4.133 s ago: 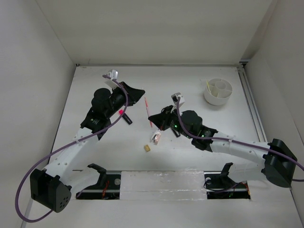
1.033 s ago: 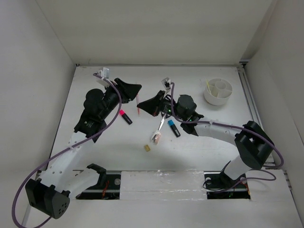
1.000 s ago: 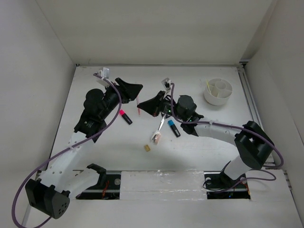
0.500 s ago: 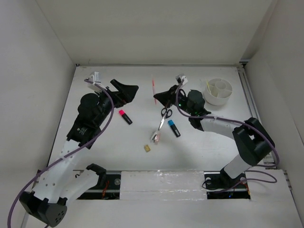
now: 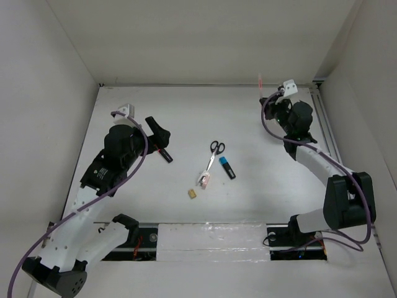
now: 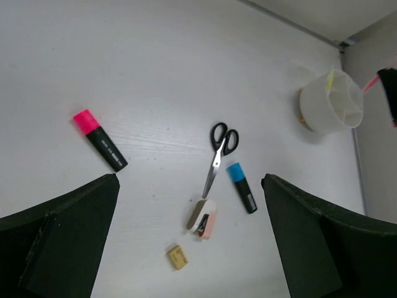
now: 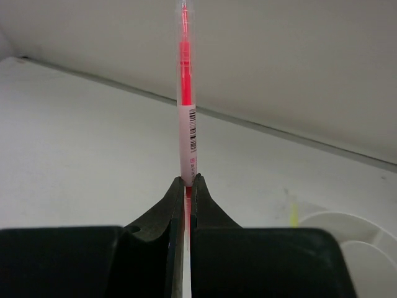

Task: Sort the stationery into containers
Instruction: Place the pen in the storage box.

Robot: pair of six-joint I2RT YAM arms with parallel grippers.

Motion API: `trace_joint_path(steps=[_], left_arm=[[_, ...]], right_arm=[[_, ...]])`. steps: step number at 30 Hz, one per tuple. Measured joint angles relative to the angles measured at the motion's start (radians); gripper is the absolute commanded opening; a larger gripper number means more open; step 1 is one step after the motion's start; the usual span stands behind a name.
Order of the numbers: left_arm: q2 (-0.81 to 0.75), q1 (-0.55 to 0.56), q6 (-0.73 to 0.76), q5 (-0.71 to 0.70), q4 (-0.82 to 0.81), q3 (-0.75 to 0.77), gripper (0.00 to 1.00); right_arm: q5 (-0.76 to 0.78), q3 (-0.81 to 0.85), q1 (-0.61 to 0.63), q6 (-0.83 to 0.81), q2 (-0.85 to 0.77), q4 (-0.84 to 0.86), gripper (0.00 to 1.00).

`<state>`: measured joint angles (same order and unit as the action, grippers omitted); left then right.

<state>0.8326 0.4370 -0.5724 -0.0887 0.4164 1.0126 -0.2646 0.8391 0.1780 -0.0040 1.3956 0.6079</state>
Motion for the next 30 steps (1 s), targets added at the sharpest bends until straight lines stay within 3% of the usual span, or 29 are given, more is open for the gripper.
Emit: trace_joint_path(steps=[10, 30], left_arm=[[-0.068, 0.000, 0.079, 0.021, 0.044, -0.069, 1.00], [-0.124, 0.000, 0.109, 0.099, 0.036, -0.075, 1.00]], right_arm=[[0.018, 0.088, -0.173, -0.084, 0.073, -0.185, 0.00], [0.061, 0.090, -0.224, -0.119, 0.153, -0.235, 0.00]])
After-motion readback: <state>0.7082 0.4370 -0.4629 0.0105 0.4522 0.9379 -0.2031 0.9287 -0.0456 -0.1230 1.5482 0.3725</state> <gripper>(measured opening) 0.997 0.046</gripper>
